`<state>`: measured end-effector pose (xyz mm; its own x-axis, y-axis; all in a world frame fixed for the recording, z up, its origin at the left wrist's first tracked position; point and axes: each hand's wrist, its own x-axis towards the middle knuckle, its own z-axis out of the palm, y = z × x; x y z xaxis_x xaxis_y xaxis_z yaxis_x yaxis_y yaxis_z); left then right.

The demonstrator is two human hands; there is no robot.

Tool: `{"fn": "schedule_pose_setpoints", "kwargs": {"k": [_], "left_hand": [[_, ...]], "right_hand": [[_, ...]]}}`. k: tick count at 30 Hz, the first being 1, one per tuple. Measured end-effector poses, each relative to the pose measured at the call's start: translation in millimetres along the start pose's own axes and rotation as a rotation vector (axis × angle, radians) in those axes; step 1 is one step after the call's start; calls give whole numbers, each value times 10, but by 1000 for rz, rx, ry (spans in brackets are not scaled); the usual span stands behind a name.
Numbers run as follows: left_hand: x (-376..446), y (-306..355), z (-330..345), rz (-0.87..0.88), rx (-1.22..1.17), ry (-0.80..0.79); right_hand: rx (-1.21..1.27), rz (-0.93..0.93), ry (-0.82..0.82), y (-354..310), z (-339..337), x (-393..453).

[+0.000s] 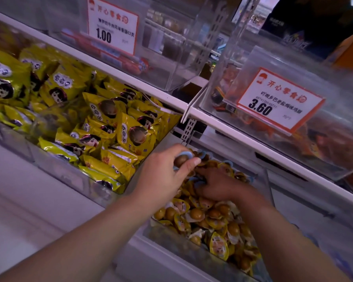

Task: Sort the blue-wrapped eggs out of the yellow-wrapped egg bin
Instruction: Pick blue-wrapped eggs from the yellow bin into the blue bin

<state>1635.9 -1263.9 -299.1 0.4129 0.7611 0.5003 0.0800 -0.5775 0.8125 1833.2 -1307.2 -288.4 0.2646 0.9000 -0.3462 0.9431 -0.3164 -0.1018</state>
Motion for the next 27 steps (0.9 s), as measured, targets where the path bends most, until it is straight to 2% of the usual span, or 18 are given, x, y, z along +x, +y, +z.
{"fn": "schedule_pose_setpoints", "kwargs": {"k": [2, 3, 10, 12, 16, 18, 20, 22, 24, 27], "left_hand": [[-4, 19, -2, -4, 0, -7], [-6, 21, -6, -7, 4, -10], [12, 28, -27, 3, -25, -52], [7, 38, -33, 46, -26, -42], [-23, 93, 6, 170, -35, -2], [-48, 136, 75, 218, -71, 21], [-93, 204, 202, 190, -151, 18], [-175, 299, 387, 110, -220, -16], [-285, 406, 608, 100, -217, -106], [-434, 513, 892, 302, 55, -236]], "right_hand": [[13, -53, -46, -9, -24, -6], [5, -76, -12, -1, -22, -8], [52, -75, 328, 88, 52, -44], [173, -79, 450, 76, 37, -97], [646, -16, 737, -2, -58, -373], [1069, 39, 803, -63, -33, -596], [1604, 21, 701, -182, 67, -825], [1994, 6, 531, -336, 174, -1028], [2236, 20, 402, -410, 243, -1174], [2342, 67, 423, -350, 231, -1323]]}}
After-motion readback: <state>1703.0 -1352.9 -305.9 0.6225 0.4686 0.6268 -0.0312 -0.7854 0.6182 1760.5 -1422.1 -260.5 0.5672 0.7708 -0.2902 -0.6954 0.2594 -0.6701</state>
